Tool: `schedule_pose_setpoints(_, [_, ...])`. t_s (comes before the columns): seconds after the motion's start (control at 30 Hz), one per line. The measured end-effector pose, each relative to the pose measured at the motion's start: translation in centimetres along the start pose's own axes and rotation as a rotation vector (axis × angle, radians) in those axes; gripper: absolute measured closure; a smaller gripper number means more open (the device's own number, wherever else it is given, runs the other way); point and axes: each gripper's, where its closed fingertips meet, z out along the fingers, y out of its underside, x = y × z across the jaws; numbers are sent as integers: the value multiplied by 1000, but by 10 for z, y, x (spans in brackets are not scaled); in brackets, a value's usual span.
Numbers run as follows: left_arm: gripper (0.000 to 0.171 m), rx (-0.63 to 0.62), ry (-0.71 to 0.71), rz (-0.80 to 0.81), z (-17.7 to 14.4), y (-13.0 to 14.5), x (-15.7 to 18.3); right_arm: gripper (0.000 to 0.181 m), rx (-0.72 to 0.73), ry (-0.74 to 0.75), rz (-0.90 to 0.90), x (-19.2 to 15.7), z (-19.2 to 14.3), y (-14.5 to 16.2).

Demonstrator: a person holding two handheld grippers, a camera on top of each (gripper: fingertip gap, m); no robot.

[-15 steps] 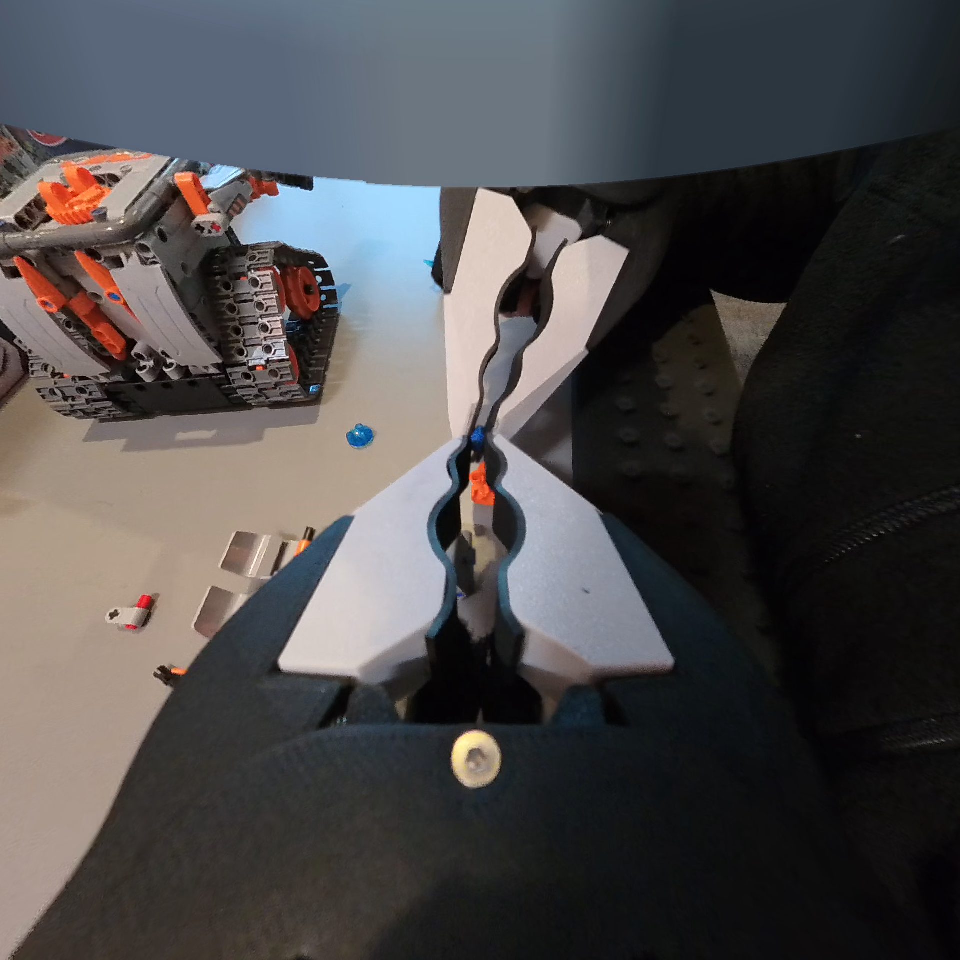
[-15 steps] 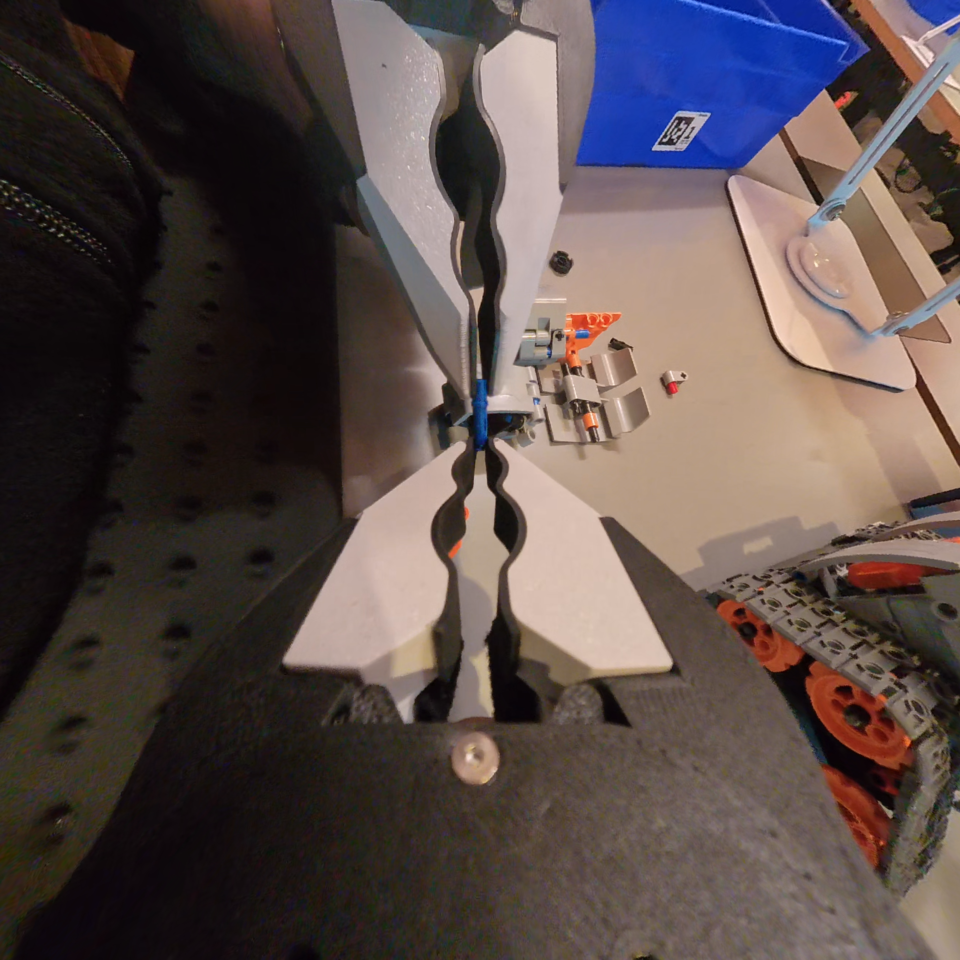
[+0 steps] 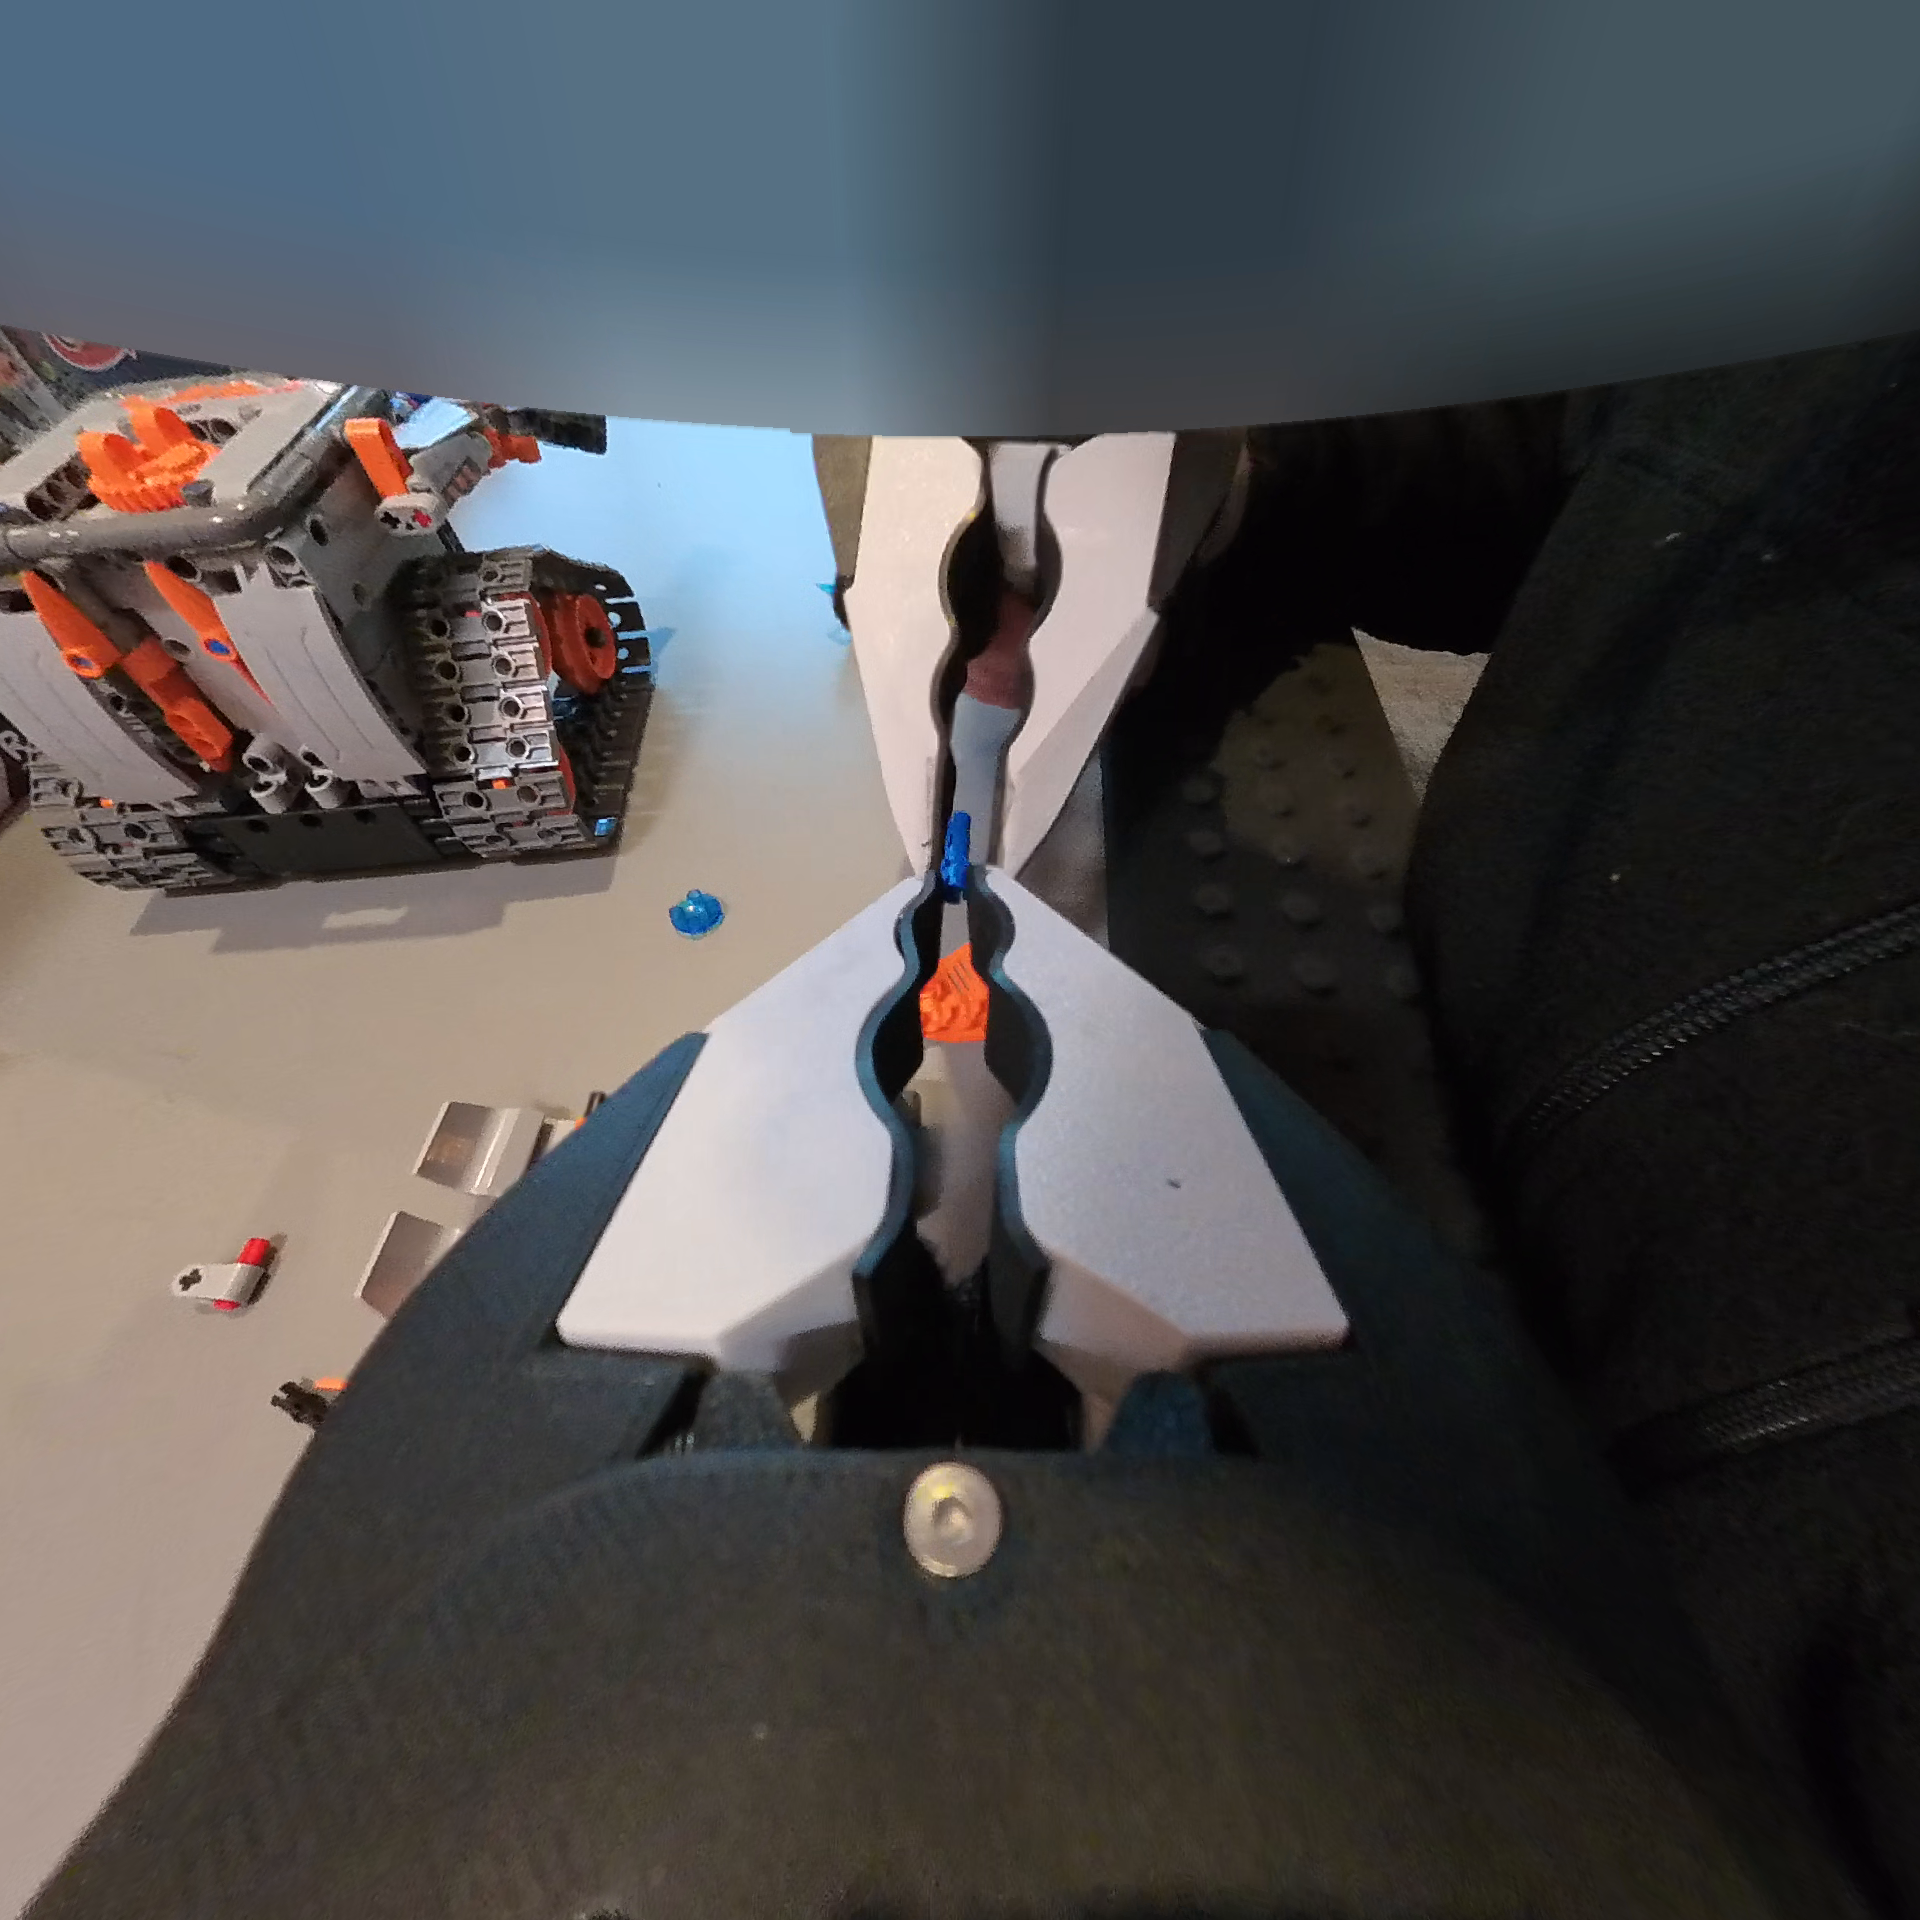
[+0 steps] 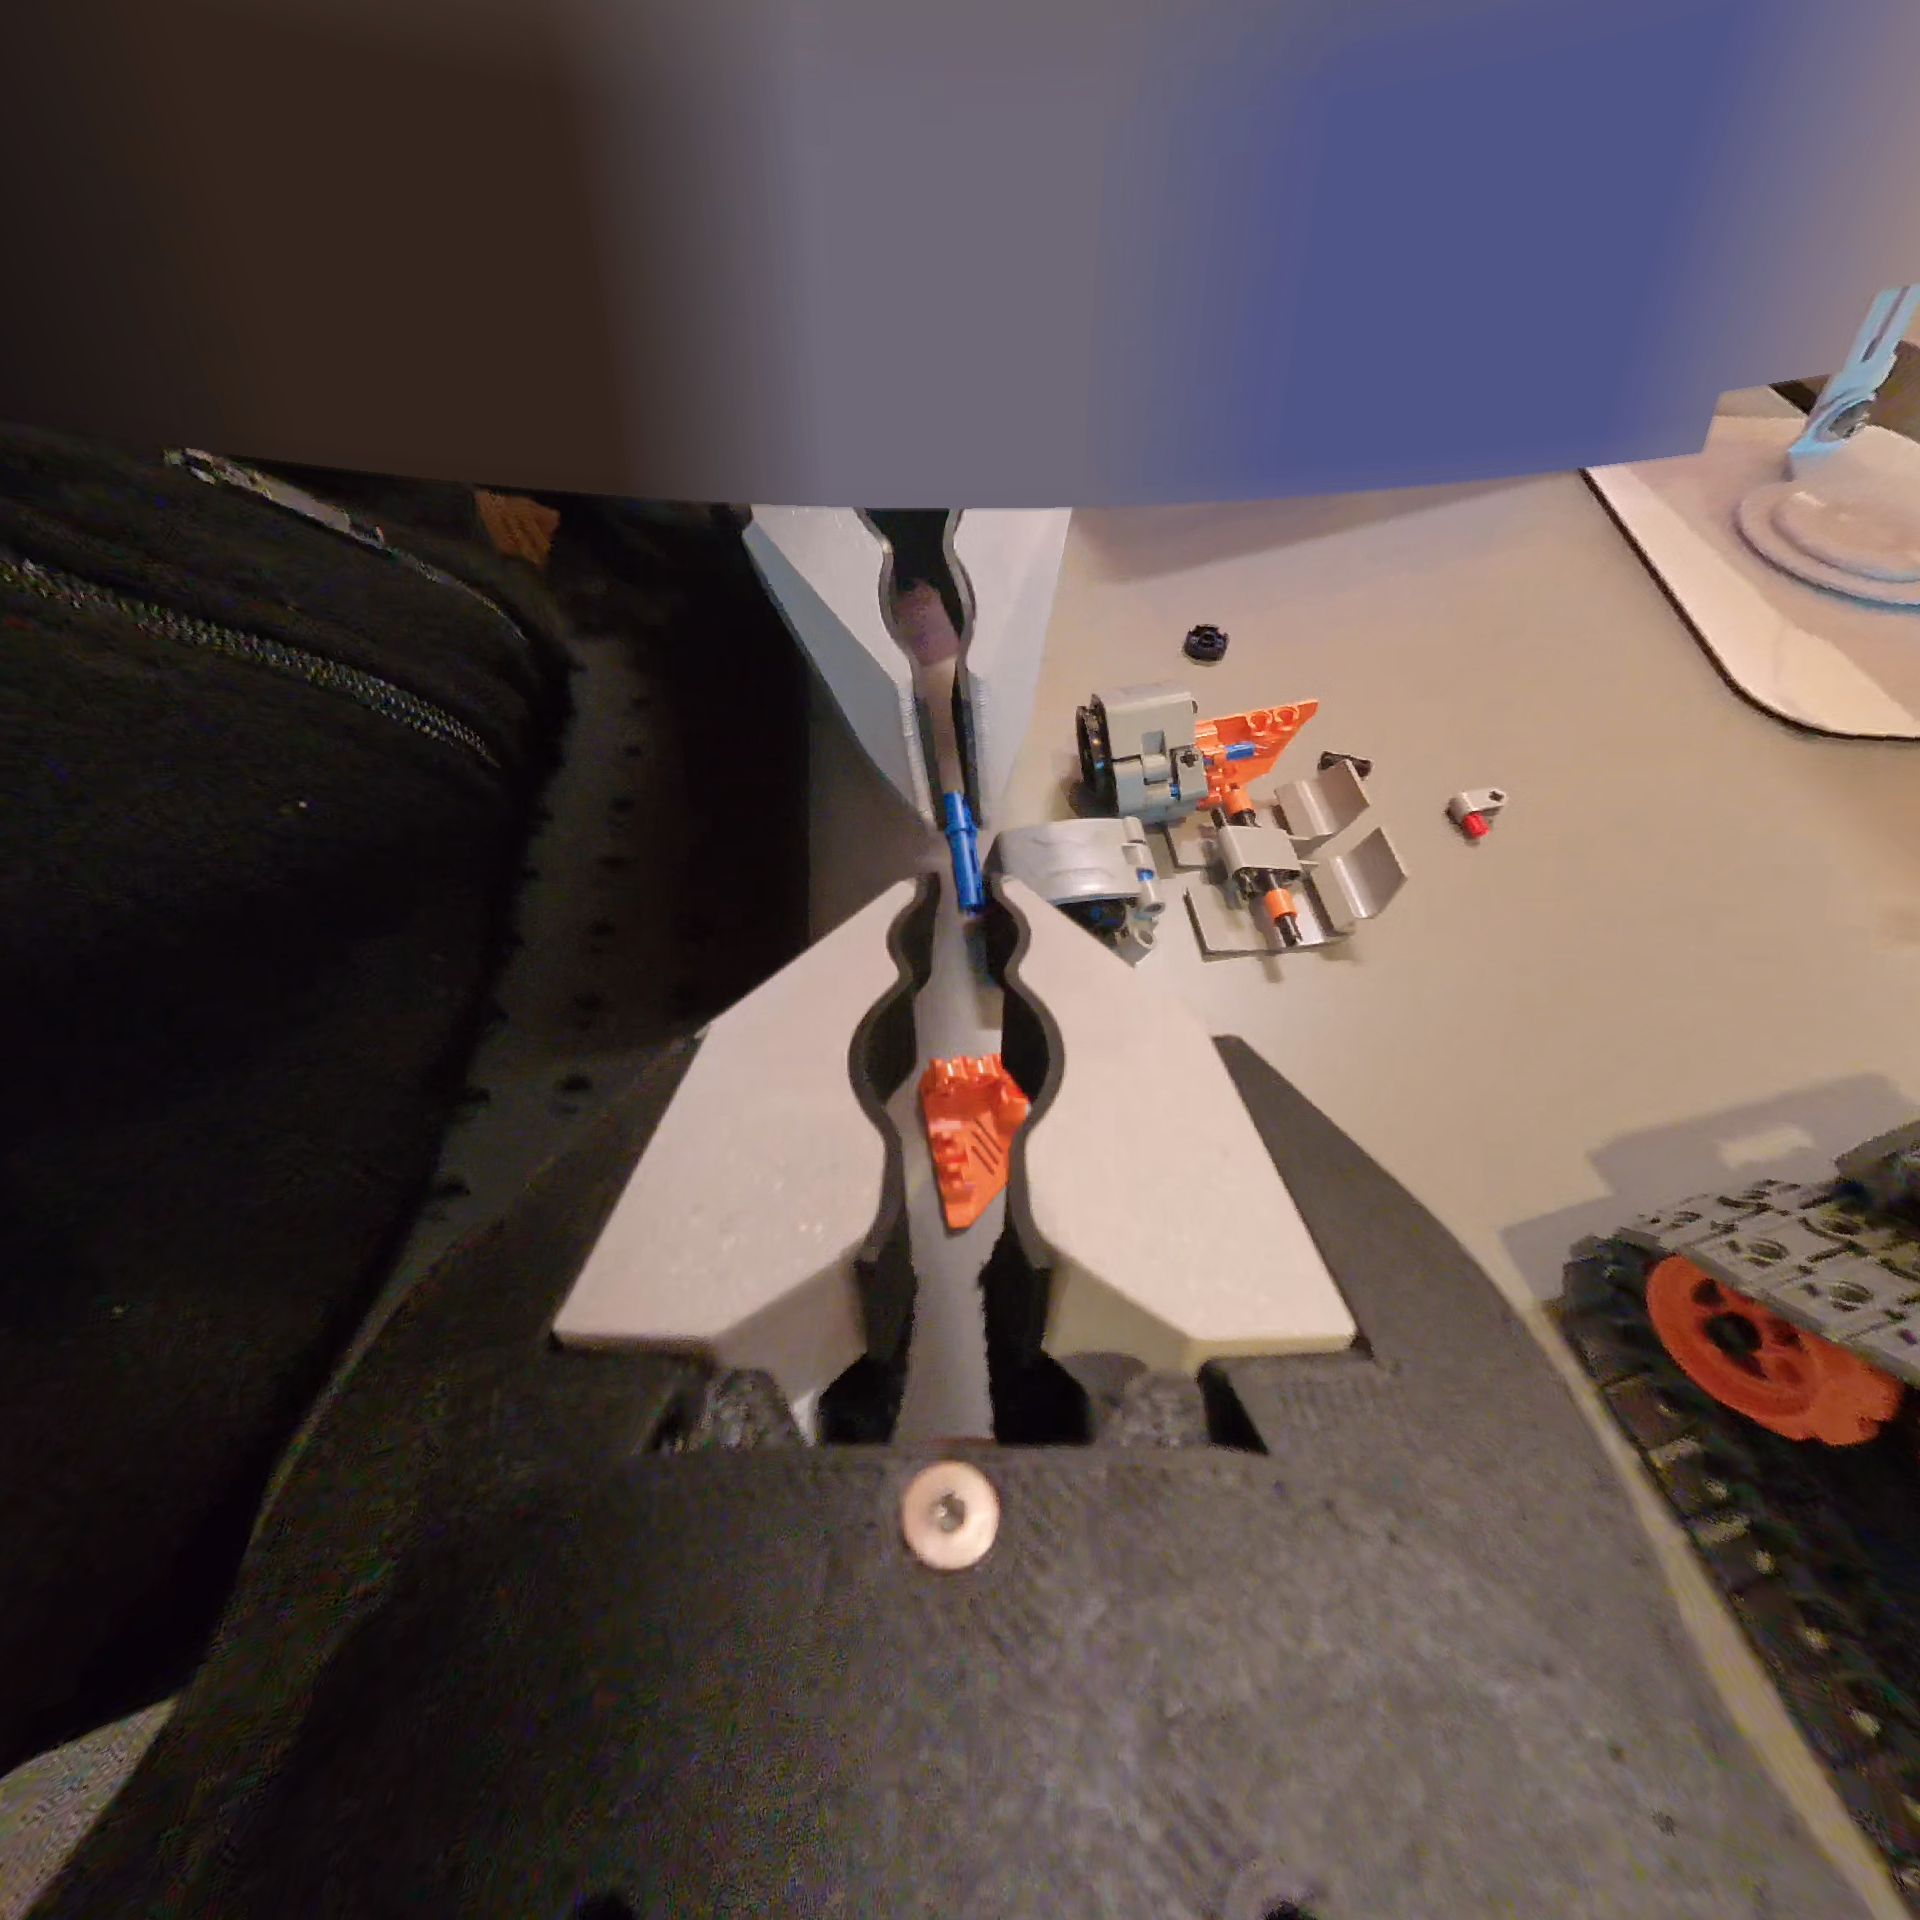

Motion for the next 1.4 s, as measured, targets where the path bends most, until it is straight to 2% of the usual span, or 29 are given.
schedule_pose_setpoints(0.4, [169,46,14,-8,-1,-7,2,177,112,-70,98,-2,-6,-15])
schedule_pose_setpoints(0.63, [168,30,31,-24,2,-3,3,180,71,-57,55,-4,-5,-10])
schedule_pose_setpoints(0.7, [162,-26,13,0,3,5,0,180,52,-38,47,-1,-4,-6])
schedule_pose_setpoints(0.87, [124,-234,-137,99,-6,31,-27,180,-21,28,39,12,-3,7])
schedule_pose_setpoints(0.9, [114,-286,-152,95,-7,39,-32,179,-44,35,33,13,-1,11])
schedule_pose_setpoints(0.97, [106,-364,-137,74,-6,52,-35,179,-97,49,19,16,3,20])
schedule_pose_setpoints(1.03, [106,-417,-96,53,-2,62,-29,179,-124,51,20,17,5,25])
schedule_pose_setpoints(1.13, [112,-521,-119,88,-2,77,-31,179,-139,49,26,17,6,28])
schedule_pose_setpoints(1.23, [122,-520,-97,49,0,79,-29,179,-166,43,20,16,9,33])
schedule_pose_setpoints(1.4, [123,-502,-99,45,1,78,-30,179,-212,43,11,16,14,41])
